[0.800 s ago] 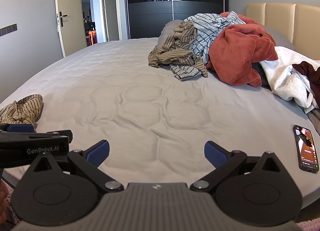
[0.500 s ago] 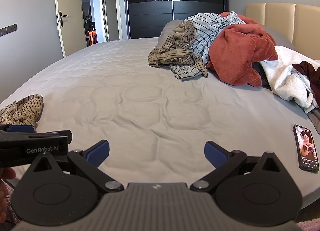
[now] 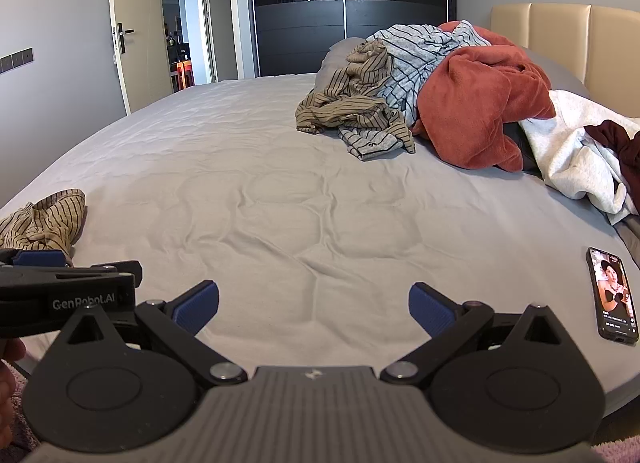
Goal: Fold clothes
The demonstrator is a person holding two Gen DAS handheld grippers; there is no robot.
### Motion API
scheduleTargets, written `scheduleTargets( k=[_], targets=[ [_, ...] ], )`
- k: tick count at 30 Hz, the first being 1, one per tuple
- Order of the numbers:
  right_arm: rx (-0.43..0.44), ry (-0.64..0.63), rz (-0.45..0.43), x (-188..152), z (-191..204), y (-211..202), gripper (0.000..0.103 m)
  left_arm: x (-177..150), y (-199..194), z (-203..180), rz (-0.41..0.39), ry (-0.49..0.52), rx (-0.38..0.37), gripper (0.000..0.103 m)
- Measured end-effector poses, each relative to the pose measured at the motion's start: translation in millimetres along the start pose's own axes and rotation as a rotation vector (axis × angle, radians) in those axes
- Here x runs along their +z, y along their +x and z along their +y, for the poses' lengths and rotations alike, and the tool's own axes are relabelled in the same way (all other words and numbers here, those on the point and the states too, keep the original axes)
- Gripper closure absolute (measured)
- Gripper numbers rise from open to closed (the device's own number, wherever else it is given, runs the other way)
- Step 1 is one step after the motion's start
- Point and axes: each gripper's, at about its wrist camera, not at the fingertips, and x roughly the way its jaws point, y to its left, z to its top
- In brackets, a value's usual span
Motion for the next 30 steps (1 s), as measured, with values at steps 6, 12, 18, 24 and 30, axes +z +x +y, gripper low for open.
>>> scheduleTargets(
  k=[6,12,18,24,30],
  targets=[
    [0.001,0.001,0.002,-0.4,-0.2,-0.8,0.001,1.7,3.0,5.0,0.005,-0.007,0.001,0.025],
    [0.000,0.003,0.006,0.6,-0.4,-0.7,0.001,0.9,3.5,5.8,0.008,-0.017,0.001,0.025],
    [-0.001,0.006,0.008,1.2,-0.3,-1.8,0.001,0.4,3.4,6.3,0.009,-0.021,0.001,0.025],
    [0.000,0.006,0.010,0.3,-0.4,-1.6,0.001,-2.0,3.5,8.8,0.005,-0.016,0.001,0.025],
    [-0.001,0.006,0.012,-0.4,0.6,-0.6,0.001,-2.7,4.1,8.4,0.009,-0.011,0.006,0.025]
  ],
)
